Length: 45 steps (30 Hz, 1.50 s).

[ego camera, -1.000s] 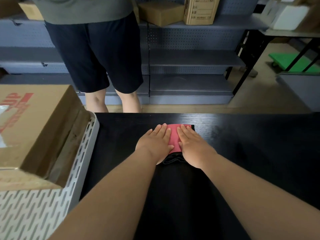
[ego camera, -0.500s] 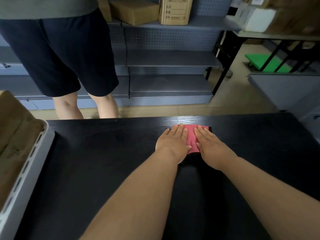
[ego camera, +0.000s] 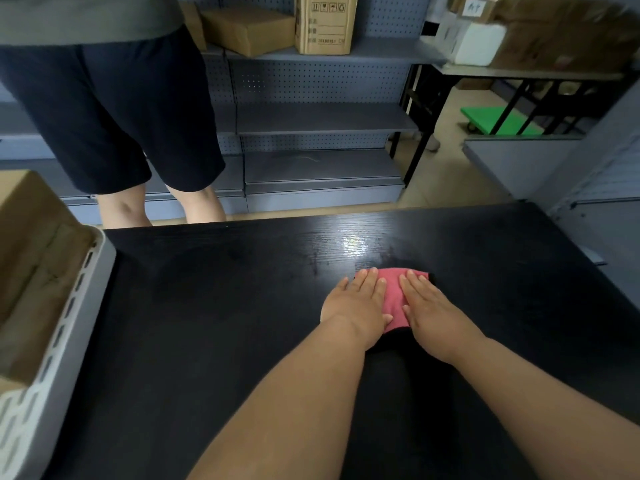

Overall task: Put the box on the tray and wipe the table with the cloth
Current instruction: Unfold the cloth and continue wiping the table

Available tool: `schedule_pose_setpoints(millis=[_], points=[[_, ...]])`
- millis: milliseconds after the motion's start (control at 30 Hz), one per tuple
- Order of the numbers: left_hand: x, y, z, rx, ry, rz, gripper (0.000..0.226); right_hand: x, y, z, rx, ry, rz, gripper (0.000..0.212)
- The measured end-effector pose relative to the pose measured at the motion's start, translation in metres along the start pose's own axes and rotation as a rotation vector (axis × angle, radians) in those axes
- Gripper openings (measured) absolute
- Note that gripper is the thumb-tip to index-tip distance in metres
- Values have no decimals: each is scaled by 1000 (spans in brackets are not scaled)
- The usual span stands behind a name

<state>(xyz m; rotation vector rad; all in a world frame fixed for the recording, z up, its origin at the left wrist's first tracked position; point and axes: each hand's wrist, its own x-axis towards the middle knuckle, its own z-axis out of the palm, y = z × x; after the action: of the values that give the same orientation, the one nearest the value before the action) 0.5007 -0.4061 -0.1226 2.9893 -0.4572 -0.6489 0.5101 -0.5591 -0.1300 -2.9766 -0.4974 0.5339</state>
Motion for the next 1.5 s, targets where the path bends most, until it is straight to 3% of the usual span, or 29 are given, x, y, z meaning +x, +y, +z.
schedule_pose_setpoints(millis=[400,567,700,800,933,1167,1333,1500], points=[[-153,30,67,69,-43,20,65,-147,-64,62,4,-25,-6,56],[-229,36,101,78,-37,12,65,-211,-106,90,9,-58,-5,73],[-285,21,123,110,-41,-16,65,-246,-152,100,24,-48,-41,56],[-326,-1,138,108,-46,-60,65,-258,-192,112,8,-11,-136,85],[-376,-38,152,104,-44,-140,65,-264,-247,123,35,-22,-221,53],[-444,-89,167,143,-118,-263,66,-268,-327,134,12,-93,-364,54],[-453,-88,169,169,-155,-271,83,-274,-327,137,-29,-86,-445,56],[-429,-62,159,173,-158,-245,66,-276,-285,132,-35,-67,-477,57]])
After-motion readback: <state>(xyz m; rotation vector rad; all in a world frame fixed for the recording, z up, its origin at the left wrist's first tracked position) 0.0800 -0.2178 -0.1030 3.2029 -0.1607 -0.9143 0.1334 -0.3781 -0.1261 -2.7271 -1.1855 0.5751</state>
